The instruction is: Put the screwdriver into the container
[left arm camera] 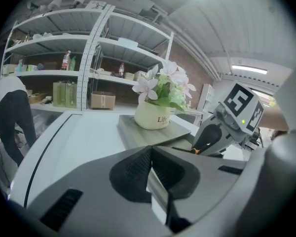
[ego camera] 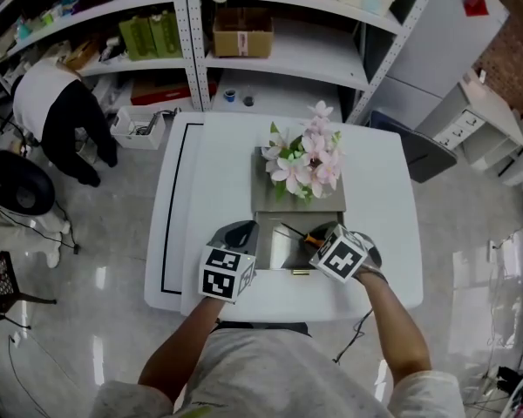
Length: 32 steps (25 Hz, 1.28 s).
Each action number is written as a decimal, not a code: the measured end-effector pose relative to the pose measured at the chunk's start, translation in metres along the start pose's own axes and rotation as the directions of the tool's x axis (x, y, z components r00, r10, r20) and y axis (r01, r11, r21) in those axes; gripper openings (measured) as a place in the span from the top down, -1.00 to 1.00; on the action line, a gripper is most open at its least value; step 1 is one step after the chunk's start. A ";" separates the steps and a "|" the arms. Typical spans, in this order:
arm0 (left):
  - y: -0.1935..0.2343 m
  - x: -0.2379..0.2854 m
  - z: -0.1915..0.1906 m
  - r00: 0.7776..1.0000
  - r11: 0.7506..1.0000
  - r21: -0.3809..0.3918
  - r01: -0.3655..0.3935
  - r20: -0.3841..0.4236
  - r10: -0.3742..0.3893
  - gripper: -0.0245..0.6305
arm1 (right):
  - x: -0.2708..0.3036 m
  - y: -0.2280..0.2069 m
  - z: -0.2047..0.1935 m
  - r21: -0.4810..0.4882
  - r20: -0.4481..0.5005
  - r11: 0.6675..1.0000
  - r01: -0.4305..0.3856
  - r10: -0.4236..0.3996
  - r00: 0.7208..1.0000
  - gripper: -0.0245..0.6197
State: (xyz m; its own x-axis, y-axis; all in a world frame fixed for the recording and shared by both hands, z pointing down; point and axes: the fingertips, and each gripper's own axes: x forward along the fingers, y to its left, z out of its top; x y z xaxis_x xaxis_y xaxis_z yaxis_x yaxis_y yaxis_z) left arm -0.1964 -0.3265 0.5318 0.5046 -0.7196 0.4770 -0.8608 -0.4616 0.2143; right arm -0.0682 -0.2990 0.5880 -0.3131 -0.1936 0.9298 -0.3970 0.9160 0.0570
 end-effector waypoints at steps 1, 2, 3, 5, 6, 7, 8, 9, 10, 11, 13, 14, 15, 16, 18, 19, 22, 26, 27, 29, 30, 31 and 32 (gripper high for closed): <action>-0.001 0.000 -0.001 1.000 1.000 0.004 0.010 -0.002 -0.010 0.91 | 0.001 0.001 -0.001 -0.007 -0.014 1.000 0.000 0.000 1.000 0.70; -0.001 0.000 -0.001 1.000 1.000 0.008 0.019 -0.005 -0.019 0.91 | 0.003 0.002 -0.003 -0.010 -0.027 1.000 -0.001 0.000 1.000 0.70; -0.001 0.000 -0.002 1.000 1.000 0.013 0.028 -0.007 -0.027 0.91 | 0.004 0.003 -0.004 -0.012 -0.039 1.000 -0.002 0.002 0.999 0.70; 0.000 -0.001 -0.003 0.999 0.999 0.019 0.040 -0.011 -0.040 0.91 | 0.007 0.005 -0.007 -0.014 -0.068 1.000 -0.006 0.005 0.998 0.70; 0.000 -0.001 -0.003 0.999 0.999 0.020 0.045 -0.012 -0.045 0.91 | 0.009 0.006 -0.008 -0.017 -0.084 1.000 -0.007 0.006 0.996 0.70; 0.000 -0.002 -0.003 0.999 0.998 0.021 0.051 -0.013 -0.051 0.91 | 0.010 0.006 -0.009 -0.022 -0.099 1.000 -0.008 0.006 0.995 0.70; 0.001 -0.002 -0.003 0.998 0.998 0.023 0.057 -0.014 -0.057 0.91 | 0.012 0.007 -0.010 -0.028 -0.113 1.000 -0.011 0.007 0.994 0.70; 0.001 -0.003 -0.003 0.998 0.998 0.025 0.063 -0.015 -0.062 0.91 | 0.013 0.008 -0.011 -0.034 -0.126 0.999 -0.015 0.010 0.992 0.70; 0.000 -0.003 -0.003 0.998 0.997 0.028 0.069 -0.016 -0.068 0.91 | 0.015 0.008 -0.012 -0.039 -0.138 0.999 -0.019 0.014 0.990 0.69; 0.000 -0.003 -0.004 0.997 0.997 0.031 0.075 -0.018 -0.074 0.91 | 0.016 0.008 -0.012 -0.042 -0.149 0.999 -0.023 0.016 0.989 0.69; 0.000 -0.003 -0.005 0.996 0.996 0.037 0.084 -0.020 -0.084 0.91 | 0.018 0.008 -0.013 -0.044 -0.166 0.999 -0.026 0.019 0.986 0.69; 0.000 -0.004 -0.006 0.996 0.995 0.038 0.088 -0.021 -0.087 0.91 | 0.019 0.008 -0.013 -0.046 -0.173 0.999 -0.027 0.018 0.985 0.69; 0.000 -0.004 -0.007 0.996 0.995 0.039 0.090 -0.022 -0.090 0.91 | 0.021 0.008 -0.012 -0.048 -0.178 0.998 -0.027 0.018 0.984 0.69; 0.001 -0.004 -0.007 0.996 0.995 0.040 0.092 -0.022 -0.092 0.91 | 0.022 0.009 -0.012 -0.050 -0.183 0.998 -0.027 0.017 0.983 0.69; 0.000 -0.005 -0.008 0.995 0.995 0.042 0.095 -0.024 -0.094 0.91 | 0.023 0.009 -0.012 -0.053 -0.194 0.998 -0.027 0.016 0.981 0.68; 0.000 -0.006 -0.008 0.995 0.994 0.045 0.096 -0.025 -0.095 0.91 | 0.023 0.009 -0.013 -0.053 -0.198 0.998 -0.027 0.016 0.980 0.68; 0.001 -0.008 -0.009 0.995 0.995 0.050 0.092 -0.029 -0.090 0.91 | 0.023 0.009 -0.013 -0.041 -0.198 0.999 -0.031 0.023 0.980 0.68; 0.001 -0.010 -0.009 0.996 0.995 0.049 0.086 -0.029 -0.085 0.91 | 0.022 0.009 -0.013 -0.036 -0.186 0.999 -0.030 0.023 0.982 0.66; 0.001 -0.011 -0.008 0.996 0.995 0.050 0.084 -0.029 -0.083 0.91 | 0.021 0.009 -0.013 -0.033 -0.181 0.999 -0.029 0.023 0.983 0.66; 0.000 -0.011 -0.008 0.997 0.995 0.053 0.079 -0.029 -0.078 0.91 | 0.018 0.007 -0.013 -0.017 -0.159 0.999 -0.027 0.024 0.987 0.65; -0.001 -0.011 -0.007 0.997 0.996 0.055 0.076 -0.028 -0.075 0.91 | 0.016 0.006 -0.012 -0.004 -0.142 1.000 -0.025 0.025 0.990 0.65; -0.003 -0.011 -0.005 0.997 0.996 0.057 0.073 -0.026 -0.072 0.91 | 0.014 0.005 -0.011 0.010 -0.123 1.000 -0.026 0.027 0.992 0.65; -0.004 -0.011 -0.003 0.997 0.996 0.058 0.070 -0.024 -0.069 0.91 | 0.011 0.004 -0.011 0.023 -0.106 0.999 -0.028 0.030 0.994 0.65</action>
State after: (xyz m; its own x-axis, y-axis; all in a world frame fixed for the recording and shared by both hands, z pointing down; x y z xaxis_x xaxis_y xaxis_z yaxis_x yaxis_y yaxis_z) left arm -0.1986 -0.3149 0.5286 0.5612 -0.6735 0.4811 -0.8179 -0.5404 0.1975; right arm -0.0637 -0.2938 0.6020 -0.2314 -0.1277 0.9644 -0.4082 0.9126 0.0229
